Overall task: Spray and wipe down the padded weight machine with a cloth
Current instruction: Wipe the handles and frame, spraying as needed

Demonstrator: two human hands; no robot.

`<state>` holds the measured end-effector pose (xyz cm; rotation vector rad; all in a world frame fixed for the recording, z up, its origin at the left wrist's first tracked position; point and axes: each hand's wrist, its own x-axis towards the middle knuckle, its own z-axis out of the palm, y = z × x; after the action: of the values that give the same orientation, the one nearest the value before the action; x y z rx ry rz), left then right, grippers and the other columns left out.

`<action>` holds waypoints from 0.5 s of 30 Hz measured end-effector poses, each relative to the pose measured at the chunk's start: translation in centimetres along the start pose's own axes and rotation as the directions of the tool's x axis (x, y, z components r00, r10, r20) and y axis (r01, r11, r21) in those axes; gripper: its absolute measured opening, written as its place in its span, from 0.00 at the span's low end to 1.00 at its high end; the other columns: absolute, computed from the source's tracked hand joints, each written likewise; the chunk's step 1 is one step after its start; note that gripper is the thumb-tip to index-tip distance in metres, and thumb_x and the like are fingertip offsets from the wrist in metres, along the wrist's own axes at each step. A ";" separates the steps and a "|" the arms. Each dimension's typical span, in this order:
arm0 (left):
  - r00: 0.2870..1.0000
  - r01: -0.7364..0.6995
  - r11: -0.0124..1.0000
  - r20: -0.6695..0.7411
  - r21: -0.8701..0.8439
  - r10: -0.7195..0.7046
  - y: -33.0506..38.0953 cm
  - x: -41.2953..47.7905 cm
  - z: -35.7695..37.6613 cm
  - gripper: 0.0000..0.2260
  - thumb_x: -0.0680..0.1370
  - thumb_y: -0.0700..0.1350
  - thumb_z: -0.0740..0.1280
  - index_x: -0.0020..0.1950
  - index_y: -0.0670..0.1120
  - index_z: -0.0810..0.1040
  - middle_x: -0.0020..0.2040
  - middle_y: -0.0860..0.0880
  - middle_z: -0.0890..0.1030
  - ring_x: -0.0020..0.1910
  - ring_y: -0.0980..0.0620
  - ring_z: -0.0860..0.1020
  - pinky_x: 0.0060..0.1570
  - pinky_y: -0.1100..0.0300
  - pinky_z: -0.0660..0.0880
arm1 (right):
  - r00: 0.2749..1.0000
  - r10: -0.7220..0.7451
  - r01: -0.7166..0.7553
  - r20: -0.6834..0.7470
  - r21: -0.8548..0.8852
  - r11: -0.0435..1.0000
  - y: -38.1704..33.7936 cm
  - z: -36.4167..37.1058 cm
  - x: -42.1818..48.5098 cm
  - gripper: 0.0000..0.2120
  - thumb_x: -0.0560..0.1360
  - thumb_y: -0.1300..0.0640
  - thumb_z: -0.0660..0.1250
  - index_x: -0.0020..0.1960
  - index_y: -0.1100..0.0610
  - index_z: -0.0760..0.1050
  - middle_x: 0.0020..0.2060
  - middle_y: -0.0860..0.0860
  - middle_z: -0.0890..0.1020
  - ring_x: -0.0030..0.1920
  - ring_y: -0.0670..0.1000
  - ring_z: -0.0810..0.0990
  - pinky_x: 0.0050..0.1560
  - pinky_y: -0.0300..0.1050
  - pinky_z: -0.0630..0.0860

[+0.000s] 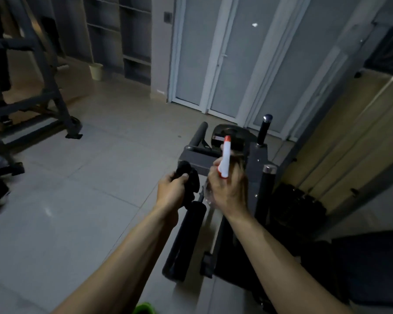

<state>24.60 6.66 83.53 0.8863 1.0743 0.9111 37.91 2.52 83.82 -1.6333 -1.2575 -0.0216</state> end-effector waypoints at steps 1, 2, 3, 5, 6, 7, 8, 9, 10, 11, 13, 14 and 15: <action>1.000 0.028 1.000 0.012 0.013 -0.028 -0.8 0.3 -0.1 0.06 0.83 0.41 0.64 0.59 0.42 0.78 0.43 0.40 0.82 0.35 0.44 0.78 0.24 0.60 0.72 | 1.000 0.005 -0.006 -0.020 -0.016 1.000 0.6 0.2 -1.2 0.07 0.79 0.60 0.69 0.55 0.58 0.75 0.50 0.54 0.79 0.45 0.44 0.76 0.47 0.33 0.74; 0.998 0.061 0.998 0.032 0.035 -0.062 -1.5 0.7 0.2 0.06 0.83 0.41 0.64 0.58 0.43 0.78 0.45 0.40 0.82 0.36 0.44 0.80 0.26 0.60 0.74 | 0.998 0.033 -0.035 -0.045 -0.040 0.999 1.3 0.4 -2.2 0.07 0.79 0.58 0.69 0.55 0.58 0.75 0.50 0.54 0.80 0.46 0.46 0.77 0.48 0.36 0.74; 0.994 0.090 0.994 0.058 0.064 -0.094 -2.2 1.2 0.7 0.06 0.83 0.41 0.65 0.58 0.43 0.79 0.46 0.41 0.83 0.39 0.43 0.81 0.30 0.58 0.77 | 0.995 0.064 -0.068 -0.075 -0.055 0.996 2.1 0.6 -3.1 0.08 0.79 0.56 0.69 0.56 0.58 0.76 0.51 0.54 0.81 0.48 0.48 0.78 0.50 0.37 0.74; 0.984 0.137 0.982 0.098 0.128 -0.151 -3.8 2.3 1.8 0.06 0.83 0.41 0.65 0.58 0.45 0.79 0.48 0.41 0.84 0.45 0.43 0.83 0.43 0.53 0.81 | 0.981 0.158 -0.161 -0.112 -0.020 0.987 3.6 0.6 -4.7 0.10 0.80 0.53 0.69 0.59 0.55 0.79 0.50 0.51 0.83 0.50 0.47 0.81 0.52 0.31 0.74; 0.978 0.157 0.975 0.115 0.155 -0.176 -4.2 2.6 2.3 0.05 0.83 0.41 0.65 0.57 0.46 0.80 0.48 0.42 0.84 0.46 0.44 0.84 0.46 0.52 0.81 | 0.968 0.224 -0.223 -0.113 0.024 0.975 3.9 0.6 -5.3 0.09 0.80 0.51 0.70 0.59 0.52 0.80 0.51 0.49 0.84 0.50 0.46 0.83 0.53 0.29 0.74; 0.969 0.173 0.969 0.146 0.177 -0.199 -4.8 3.0 3.0 0.05 0.83 0.41 0.64 0.56 0.47 0.80 0.48 0.43 0.85 0.46 0.45 0.84 0.45 0.53 0.81 | 0.942 0.312 -0.305 -0.120 0.078 0.949 4.3 0.6 -5.9 0.08 0.80 0.49 0.71 0.59 0.46 0.81 0.51 0.47 0.85 0.51 0.44 0.84 0.54 0.32 0.77; 0.956 0.185 0.960 0.188 0.212 -0.226 -5.2 3.5 4.0 0.06 0.84 0.41 0.64 0.55 0.48 0.80 0.47 0.44 0.85 0.45 0.46 0.84 0.41 0.55 0.80 | 0.907 0.397 -0.378 -0.141 0.145 0.915 5.3 0.6 -6.4 0.07 0.80 0.46 0.71 0.57 0.41 0.80 0.51 0.45 0.86 0.51 0.43 0.85 0.54 0.38 0.81; 0.948 0.191 0.953 0.209 0.234 -0.241 -5.6 3.8 4.4 0.06 0.84 0.41 0.63 0.54 0.49 0.80 0.47 0.44 0.86 0.45 0.47 0.84 0.39 0.56 0.79 | 0.874 0.462 -0.436 -0.147 0.181 0.882 5.8 0.9 -6.8 0.08 0.79 0.42 0.71 0.58 0.38 0.79 0.52 0.45 0.86 0.53 0.43 0.85 0.56 0.44 0.82; 0.940 0.195 0.945 0.226 0.262 -0.256 -5.8 4.3 5.0 0.07 0.84 0.41 0.63 0.55 0.49 0.80 0.48 0.45 0.86 0.45 0.48 0.85 0.39 0.57 0.79 | 0.848 0.500 -0.472 -0.173 0.178 0.863 6.3 1.0 -6.9 0.14 0.78 0.38 0.69 0.61 0.38 0.79 0.55 0.45 0.85 0.56 0.44 0.83 0.59 0.46 0.81; 0.935 0.191 0.939 0.240 0.285 -0.262 -5.9 4.9 5.6 0.07 0.84 0.42 0.63 0.56 0.49 0.80 0.48 0.45 0.86 0.46 0.48 0.85 0.40 0.57 0.79 | 0.827 0.527 -0.506 -0.197 0.149 0.850 6.6 1.1 -6.8 0.22 0.77 0.34 0.68 0.67 0.41 0.77 0.59 0.45 0.83 0.61 0.44 0.81 0.62 0.46 0.79; 0.921 0.191 0.925 0.266 0.327 -0.285 -6.0 5.8 6.2 0.07 0.84 0.42 0.62 0.56 0.49 0.80 0.49 0.45 0.85 0.47 0.47 0.84 0.41 0.56 0.79 | 0.782 0.588 -0.562 -0.209 0.172 0.809 6.5 1.1 -6.6 0.26 0.77 0.36 0.68 0.69 0.48 0.73 0.61 0.48 0.80 0.61 0.45 0.79 0.58 0.41 0.77; 0.913 0.196 0.916 0.277 0.349 -0.301 -6.0 6.3 6.6 0.07 0.84 0.42 0.62 0.56 0.48 0.80 0.49 0.44 0.85 0.47 0.47 0.84 0.40 0.56 0.79 | 0.763 0.609 -0.574 -0.217 0.205 0.792 6.3 1.0 -6.4 0.20 0.78 0.41 0.70 0.65 0.49 0.73 0.57 0.48 0.80 0.56 0.43 0.79 0.52 0.37 0.77; 0.903 0.204 0.906 0.287 0.372 -0.321 -6.1 6.8 7.0 0.07 0.84 0.42 0.62 0.56 0.48 0.80 0.49 0.43 0.85 0.47 0.46 0.84 0.40 0.56 0.79 | 0.747 0.622 -0.583 -0.234 0.217 0.783 6.3 1.0 -6.3 0.15 0.79 0.46 0.71 0.60 0.49 0.72 0.52 0.46 0.80 0.52 0.41 0.79 0.47 0.33 0.75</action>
<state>33.86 9.73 77.40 1.0987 1.0262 0.3273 39.01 -0.72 75.52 -1.7770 -0.4455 0.2110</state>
